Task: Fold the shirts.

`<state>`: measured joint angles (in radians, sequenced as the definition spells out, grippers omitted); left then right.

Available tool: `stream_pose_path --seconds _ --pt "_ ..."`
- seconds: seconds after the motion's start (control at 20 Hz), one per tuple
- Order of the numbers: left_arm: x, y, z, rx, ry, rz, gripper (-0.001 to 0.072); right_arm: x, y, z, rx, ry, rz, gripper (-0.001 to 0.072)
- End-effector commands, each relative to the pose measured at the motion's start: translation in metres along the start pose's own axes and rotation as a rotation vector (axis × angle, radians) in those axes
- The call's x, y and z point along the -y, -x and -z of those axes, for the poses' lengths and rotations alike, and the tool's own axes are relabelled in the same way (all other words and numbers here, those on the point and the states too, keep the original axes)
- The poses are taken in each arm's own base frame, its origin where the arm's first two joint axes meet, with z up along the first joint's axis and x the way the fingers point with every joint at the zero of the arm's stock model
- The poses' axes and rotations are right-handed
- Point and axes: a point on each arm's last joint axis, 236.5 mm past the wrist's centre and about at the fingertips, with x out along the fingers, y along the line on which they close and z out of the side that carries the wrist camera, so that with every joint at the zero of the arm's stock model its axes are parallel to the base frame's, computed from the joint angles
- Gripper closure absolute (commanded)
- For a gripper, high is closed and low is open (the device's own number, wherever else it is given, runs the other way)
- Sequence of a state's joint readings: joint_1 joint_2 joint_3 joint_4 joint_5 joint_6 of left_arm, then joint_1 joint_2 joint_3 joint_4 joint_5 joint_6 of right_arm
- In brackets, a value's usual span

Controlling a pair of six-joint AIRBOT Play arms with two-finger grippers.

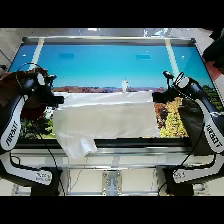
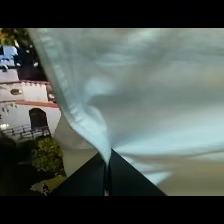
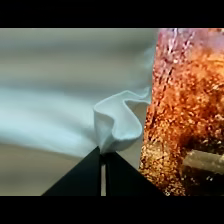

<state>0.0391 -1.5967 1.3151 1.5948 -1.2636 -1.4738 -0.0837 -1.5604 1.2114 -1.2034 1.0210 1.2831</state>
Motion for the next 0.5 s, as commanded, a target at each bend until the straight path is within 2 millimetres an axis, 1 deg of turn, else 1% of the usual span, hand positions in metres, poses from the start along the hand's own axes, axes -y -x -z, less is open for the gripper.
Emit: stream_pose_path --seconds 0.0,0.05,0.1,0.15,0.2,0.25,0.3,0.35,0.4,0.45 --pt "0.002 -0.013 0.014 -0.033 0.000 0.005 0.0695 0.006 -0.013 0.007 0.011 -0.029 0.017 0.0697" --pt "0.002 -0.013 0.014 -0.035 0.005 0.005 0.0695 0.005 -0.013 0.010 0.001 -0.034 0.010 0.0688" --pt "0.002 -0.012 0.014 -0.032 0.005 0.006 0.0615 0.000 -0.012 0.013 -0.018 -0.040 -0.008 0.0575" --pt "0.003 -0.008 0.013 -0.022 0.008 0.011 0.0366 -0.007 -0.007 0.017 -0.046 -0.043 -0.033 0.0362" --pt "0.007 0.000 0.010 0.002 0.013 0.025 0.0157 -0.014 0.003 0.020 -0.075 -0.030 -0.048 0.0282" --pt "0.010 0.017 0.007 0.046 0.019 0.039 0.0129 -0.021 0.020 0.021 -0.098 -0.006 -0.060 0.0282" --pt "0.008 0.039 0.004 0.102 0.016 0.029 0.0129 -0.022 0.041 0.020 -0.103 0.032 -0.038 0.0282" --pt "0.004 0.064 0.004 0.165 0.016 0.010 0.0129 -0.016 0.067 0.018 -0.091 0.084 0.022 0.0282" --pt "-0.001 0.087 0.013 0.224 0.030 -0.001 0.0129 -0.009 0.091 0.018 -0.062 0.109 0.078 0.0282" --pt "-0.007 0.097 0.032 0.252 0.066 -0.006 0.0130 -0.005 0.109 0.026 -0.036 0.103 0.096 0.0282"
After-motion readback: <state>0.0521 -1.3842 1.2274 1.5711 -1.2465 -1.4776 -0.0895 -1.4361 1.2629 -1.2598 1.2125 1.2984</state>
